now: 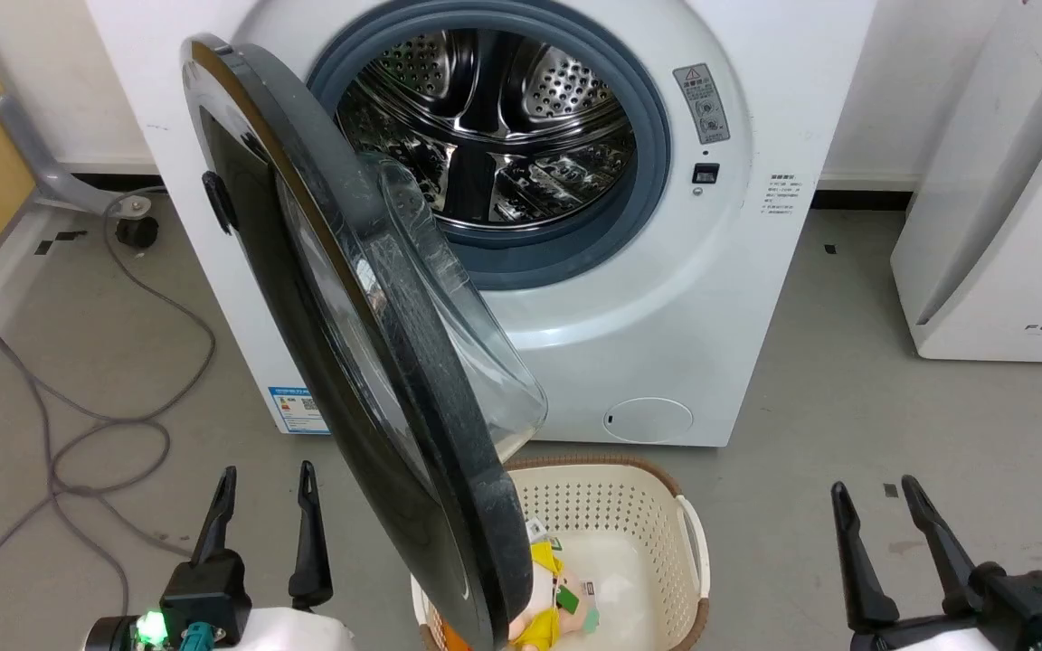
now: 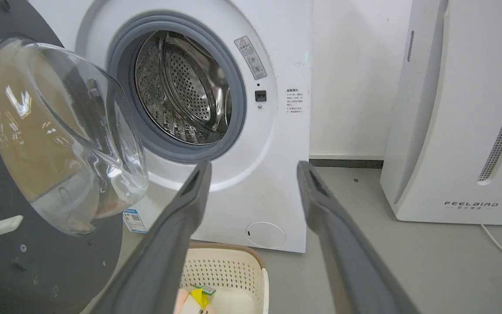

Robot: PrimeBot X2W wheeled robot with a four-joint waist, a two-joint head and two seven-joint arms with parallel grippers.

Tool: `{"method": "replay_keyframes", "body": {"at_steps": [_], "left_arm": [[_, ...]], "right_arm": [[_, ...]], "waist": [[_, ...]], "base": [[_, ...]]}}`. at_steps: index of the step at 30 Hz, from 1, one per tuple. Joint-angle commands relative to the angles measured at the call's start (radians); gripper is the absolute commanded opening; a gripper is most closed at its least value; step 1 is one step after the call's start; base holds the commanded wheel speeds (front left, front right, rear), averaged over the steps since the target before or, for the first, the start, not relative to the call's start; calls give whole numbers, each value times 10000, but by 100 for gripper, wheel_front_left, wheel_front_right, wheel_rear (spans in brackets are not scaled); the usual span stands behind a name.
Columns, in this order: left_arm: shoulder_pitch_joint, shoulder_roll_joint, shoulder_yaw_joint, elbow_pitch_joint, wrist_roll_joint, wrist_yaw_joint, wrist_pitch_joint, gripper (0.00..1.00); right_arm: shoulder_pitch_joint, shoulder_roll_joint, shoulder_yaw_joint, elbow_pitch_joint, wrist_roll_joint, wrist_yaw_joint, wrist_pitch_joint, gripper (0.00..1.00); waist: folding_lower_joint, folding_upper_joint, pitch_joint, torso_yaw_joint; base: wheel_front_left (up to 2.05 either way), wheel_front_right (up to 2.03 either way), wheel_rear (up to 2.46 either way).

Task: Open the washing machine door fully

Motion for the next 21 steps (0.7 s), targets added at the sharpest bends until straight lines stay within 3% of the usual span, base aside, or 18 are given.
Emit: {"method": "replay_keyframes", "body": {"at_steps": [1, 3, 4, 5, 6, 11, 21], "left_arm": [[59, 12, -12, 33, 30, 89, -55, 100], [55, 12, -7, 73, 42, 135, -55, 100], [52, 12, -1, 90, 62, 162, -55, 94], [36, 23, 22, 93, 146, 208, -55, 40], [-1, 41, 27, 68, 214, 223, -55, 0], [-384, 166, 155, -625, 409, 330, -55, 0], [-1046, 301, -669, -3280, 572, -84, -55, 0]], "right_arm": [[205, 48, -52, 64, -64, 8, -45, 100], [232, 53, -71, 39, -294, 8, -45, 100], [254, 55, -60, 35, -316, 8, -45, 100], [274, 56, -63, 37, -282, 8, -45, 100], [285, 56, -75, 33, -247, 8, -45, 100], [300, 58, -125, -94, -221, 8, -45, 100], [298, 59, -189, -445, -99, 8, -45, 100]], "waist": [[0, -1, -8, 14], [0, -1, -16, 23], [0, -1, -19, 34], [0, -1, -21, 45], [0, -1, -20, 60], [0, -1, -31, 152], [0, -1, 18, 271]], "base": [[0, 0, 0], [0, 0, 0], [0, 0, 0], [0, 0, 0], [0, 0, 0], [0, 0, 0], [0, 0, 0]]}}
